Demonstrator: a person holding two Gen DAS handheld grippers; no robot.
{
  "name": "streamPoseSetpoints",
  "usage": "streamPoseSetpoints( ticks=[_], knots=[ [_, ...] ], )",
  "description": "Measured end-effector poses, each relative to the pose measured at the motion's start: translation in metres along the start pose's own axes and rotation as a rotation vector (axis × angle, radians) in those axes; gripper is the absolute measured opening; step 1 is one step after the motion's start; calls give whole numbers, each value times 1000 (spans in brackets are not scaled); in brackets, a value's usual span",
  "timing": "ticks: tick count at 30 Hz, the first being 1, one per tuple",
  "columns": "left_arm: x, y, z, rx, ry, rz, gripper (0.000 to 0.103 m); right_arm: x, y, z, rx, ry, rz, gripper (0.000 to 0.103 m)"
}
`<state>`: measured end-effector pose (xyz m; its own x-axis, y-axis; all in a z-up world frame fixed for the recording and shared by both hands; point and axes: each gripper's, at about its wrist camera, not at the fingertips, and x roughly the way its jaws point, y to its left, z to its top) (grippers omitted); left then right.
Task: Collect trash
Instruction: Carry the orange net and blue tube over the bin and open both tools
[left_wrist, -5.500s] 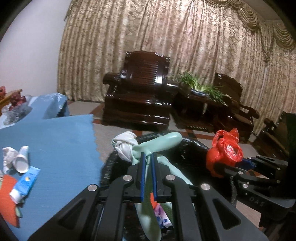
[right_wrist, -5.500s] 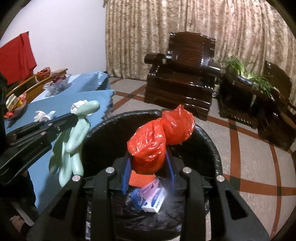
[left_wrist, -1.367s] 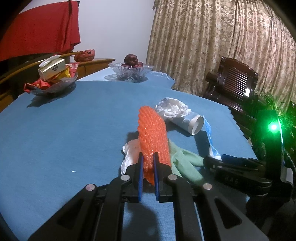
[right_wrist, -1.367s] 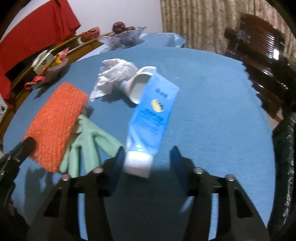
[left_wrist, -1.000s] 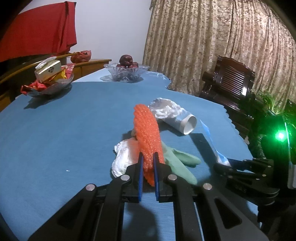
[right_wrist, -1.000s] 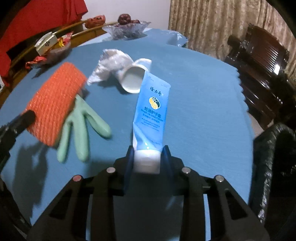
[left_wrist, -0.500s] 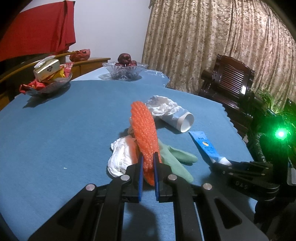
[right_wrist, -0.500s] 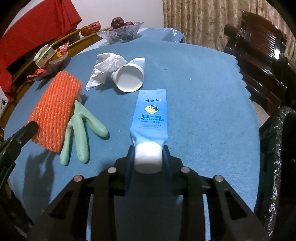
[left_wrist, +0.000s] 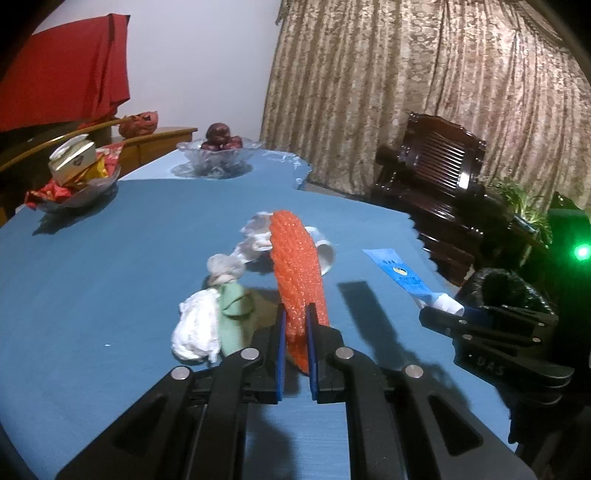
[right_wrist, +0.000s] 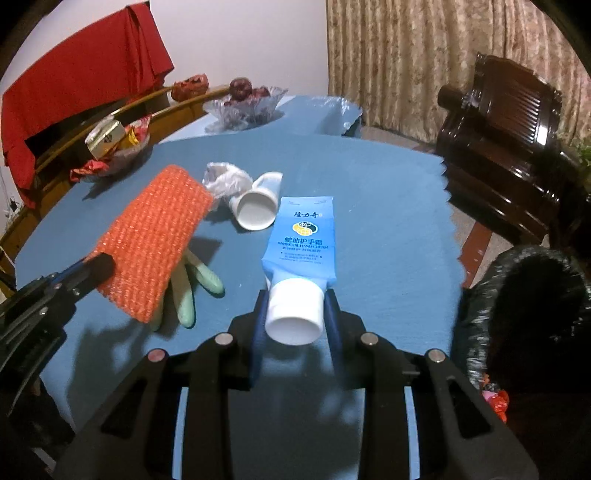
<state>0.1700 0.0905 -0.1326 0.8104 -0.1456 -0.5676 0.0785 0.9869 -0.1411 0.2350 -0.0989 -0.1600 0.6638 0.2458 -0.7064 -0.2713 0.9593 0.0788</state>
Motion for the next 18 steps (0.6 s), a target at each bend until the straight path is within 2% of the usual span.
streamPoseSetpoints(
  ticks=[18],
  knots=[
    [-18, -95, 24, 97, -49, -124, 10, -94, -72, -8, 79, -137, -88, 28]
  ],
)
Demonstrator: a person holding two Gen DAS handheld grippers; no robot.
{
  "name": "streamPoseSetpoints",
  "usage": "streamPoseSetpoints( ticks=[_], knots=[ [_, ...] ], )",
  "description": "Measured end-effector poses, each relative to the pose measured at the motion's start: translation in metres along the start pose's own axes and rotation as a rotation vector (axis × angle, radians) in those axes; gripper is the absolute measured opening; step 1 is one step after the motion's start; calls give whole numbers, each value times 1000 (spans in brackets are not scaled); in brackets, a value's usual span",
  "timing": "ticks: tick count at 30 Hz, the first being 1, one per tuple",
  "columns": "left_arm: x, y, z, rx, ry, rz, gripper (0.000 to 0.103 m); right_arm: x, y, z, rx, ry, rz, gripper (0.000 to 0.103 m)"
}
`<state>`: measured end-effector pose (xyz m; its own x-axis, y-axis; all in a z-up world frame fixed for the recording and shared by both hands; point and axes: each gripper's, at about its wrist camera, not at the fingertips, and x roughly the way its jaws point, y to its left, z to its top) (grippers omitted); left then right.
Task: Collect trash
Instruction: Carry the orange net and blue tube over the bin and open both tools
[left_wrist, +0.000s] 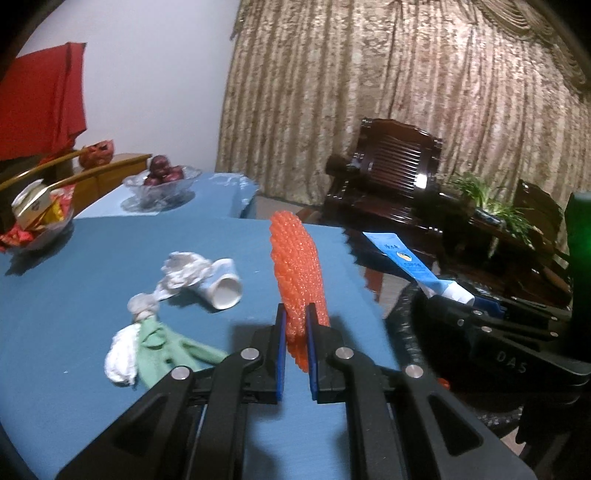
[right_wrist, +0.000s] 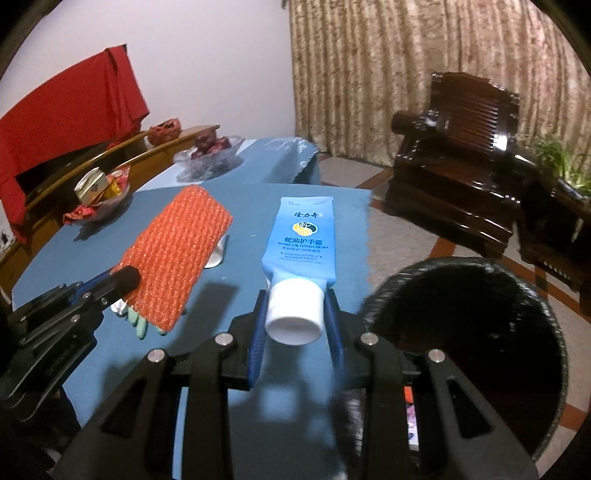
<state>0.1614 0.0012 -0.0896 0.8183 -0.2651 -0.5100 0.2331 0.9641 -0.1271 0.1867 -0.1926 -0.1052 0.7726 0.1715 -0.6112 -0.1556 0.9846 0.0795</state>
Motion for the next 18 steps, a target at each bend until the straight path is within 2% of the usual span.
streamPoseSetpoints(
  ticks=[18],
  knots=[
    [28, -126, 11, 119, 19, -207, 10, -65, -112, -43, 125, -7, -208, 28]
  ],
)
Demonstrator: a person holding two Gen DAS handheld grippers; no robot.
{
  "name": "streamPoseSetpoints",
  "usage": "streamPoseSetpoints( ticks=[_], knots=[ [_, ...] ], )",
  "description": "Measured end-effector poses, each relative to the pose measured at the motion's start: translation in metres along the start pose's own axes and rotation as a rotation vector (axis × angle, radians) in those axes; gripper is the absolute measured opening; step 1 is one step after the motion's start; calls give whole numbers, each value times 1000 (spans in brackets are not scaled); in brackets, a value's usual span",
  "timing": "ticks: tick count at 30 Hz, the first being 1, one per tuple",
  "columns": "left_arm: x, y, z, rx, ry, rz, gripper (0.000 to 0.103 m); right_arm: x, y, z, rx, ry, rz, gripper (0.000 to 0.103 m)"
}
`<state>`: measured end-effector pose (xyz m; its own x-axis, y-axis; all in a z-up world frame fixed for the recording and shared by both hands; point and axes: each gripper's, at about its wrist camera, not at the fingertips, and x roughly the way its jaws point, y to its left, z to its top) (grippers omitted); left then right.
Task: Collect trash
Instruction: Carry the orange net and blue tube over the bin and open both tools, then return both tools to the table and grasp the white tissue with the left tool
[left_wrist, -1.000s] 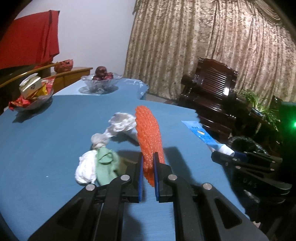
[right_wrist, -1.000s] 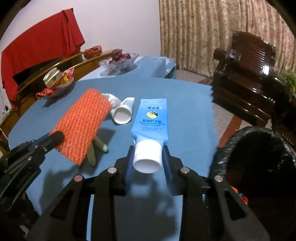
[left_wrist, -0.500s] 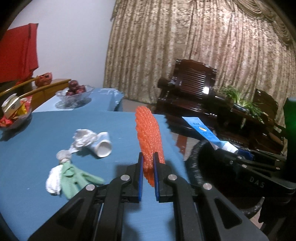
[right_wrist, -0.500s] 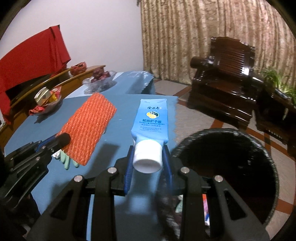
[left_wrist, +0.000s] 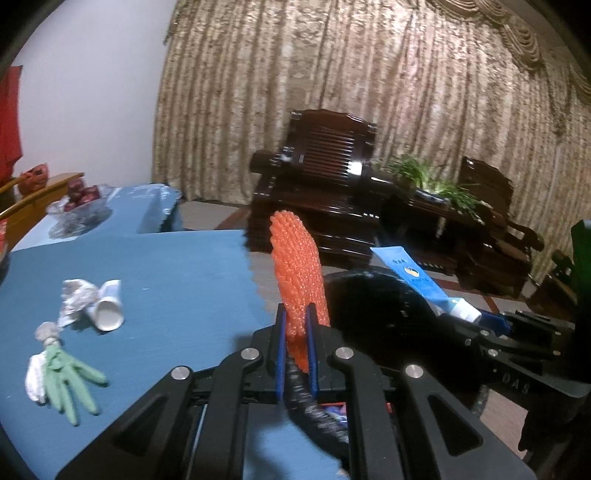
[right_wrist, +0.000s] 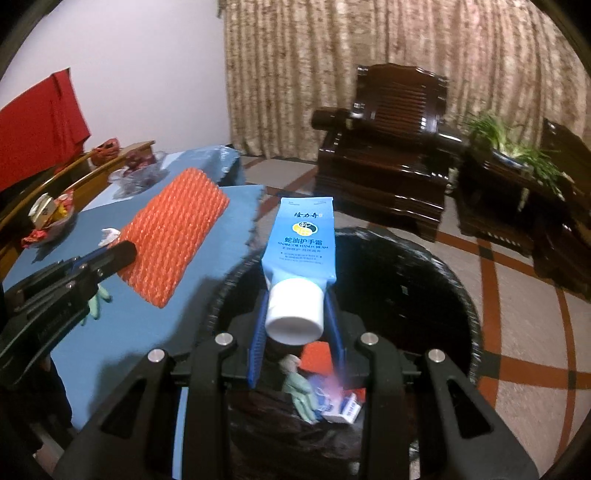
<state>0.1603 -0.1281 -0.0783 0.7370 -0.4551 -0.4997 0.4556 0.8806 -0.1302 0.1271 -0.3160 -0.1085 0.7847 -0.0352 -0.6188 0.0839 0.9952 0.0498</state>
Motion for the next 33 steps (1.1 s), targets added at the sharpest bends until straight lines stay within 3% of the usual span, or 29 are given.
streamPoseSetpoints(
  ticks=[7, 14, 16, 18, 20, 22, 24, 26, 33],
  knots=[
    [27, -39, 3, 48, 32, -68, 10, 3, -33, -14, 42, 20, -54, 29],
    [47, -54, 0, 65, 74, -115, 13, 17, -51, -31, 63, 57, -89, 29],
    [52, -53, -2, 54, 93, -129, 37, 23, -55, -38, 69, 73, -106, 32],
    [54, -50, -4, 41, 93, -127, 48, 29, -59, -44, 80, 86, -134, 55],
    [53, -46, -5, 36, 96, -123, 53, 27, -62, -49, 103, 78, -146, 58],
    [48, -40, -6, 29, 87, -106, 68, 23, -64, -51, 113, 64, -155, 74],
    [45, -37, -6, 15, 77, -98, 73, 17, -63, -49, 120, 39, -159, 88],
    [38, -29, -6, 5, 66, -87, 78, 12, -62, -46, 132, 21, -145, 93],
    [1, 6, -4, -33, -6, 8, 92, -2, -39, -26, 118, -30, -110, 97]
  ],
)
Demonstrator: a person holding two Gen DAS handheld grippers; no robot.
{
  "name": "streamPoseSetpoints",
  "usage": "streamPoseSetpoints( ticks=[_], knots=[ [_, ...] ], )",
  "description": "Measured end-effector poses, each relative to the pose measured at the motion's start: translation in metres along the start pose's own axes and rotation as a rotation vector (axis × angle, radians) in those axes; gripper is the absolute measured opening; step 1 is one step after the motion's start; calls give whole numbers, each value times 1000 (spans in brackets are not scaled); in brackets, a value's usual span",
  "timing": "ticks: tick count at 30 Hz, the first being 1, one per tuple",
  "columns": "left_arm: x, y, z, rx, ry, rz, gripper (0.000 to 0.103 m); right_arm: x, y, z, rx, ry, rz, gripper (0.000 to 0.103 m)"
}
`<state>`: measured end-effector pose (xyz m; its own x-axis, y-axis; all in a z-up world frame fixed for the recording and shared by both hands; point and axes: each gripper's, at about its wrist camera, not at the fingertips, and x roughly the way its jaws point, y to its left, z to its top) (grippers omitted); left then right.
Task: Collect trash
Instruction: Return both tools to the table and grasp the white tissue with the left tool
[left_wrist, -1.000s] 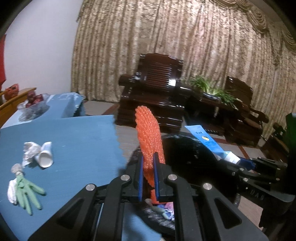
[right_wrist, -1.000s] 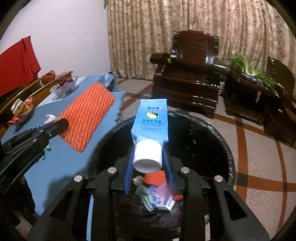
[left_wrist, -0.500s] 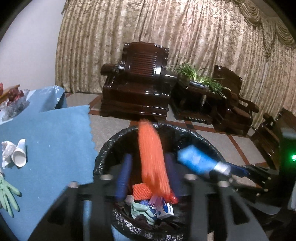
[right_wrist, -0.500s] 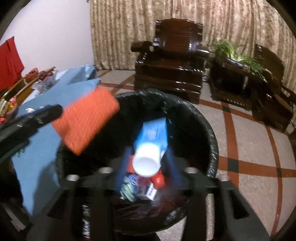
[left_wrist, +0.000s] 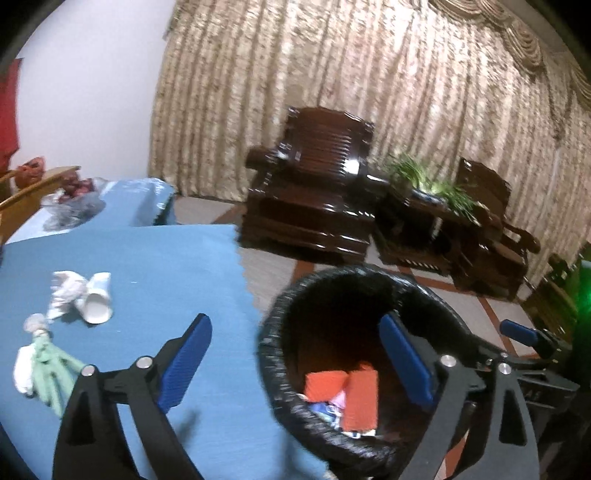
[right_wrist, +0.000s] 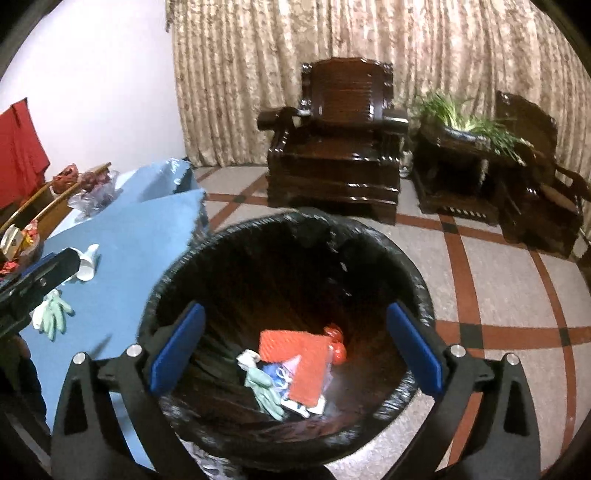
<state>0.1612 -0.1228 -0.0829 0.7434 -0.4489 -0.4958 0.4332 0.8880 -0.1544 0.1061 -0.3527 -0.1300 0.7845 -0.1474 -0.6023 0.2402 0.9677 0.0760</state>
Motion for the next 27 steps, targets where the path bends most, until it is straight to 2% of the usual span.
streamPoseSetpoints(
  ticks=[4, 16, 22, 27],
  knots=[
    [-26, 29, 2, -18, -37, 87, 96, -5, 27, 8, -44, -22, 42, 98],
    [-84, 133, -18, -122, -54, 323, 97, 14, 143, 16, -204, -12, 242, 98],
    [-103, 178, -34, -155, -54, 411, 96, 25, 188, 14, -252, -19, 306, 98],
    [-111, 211, -44, -178, -56, 452, 95, 39, 222, 9, -280, -11, 342, 98]
  ],
)
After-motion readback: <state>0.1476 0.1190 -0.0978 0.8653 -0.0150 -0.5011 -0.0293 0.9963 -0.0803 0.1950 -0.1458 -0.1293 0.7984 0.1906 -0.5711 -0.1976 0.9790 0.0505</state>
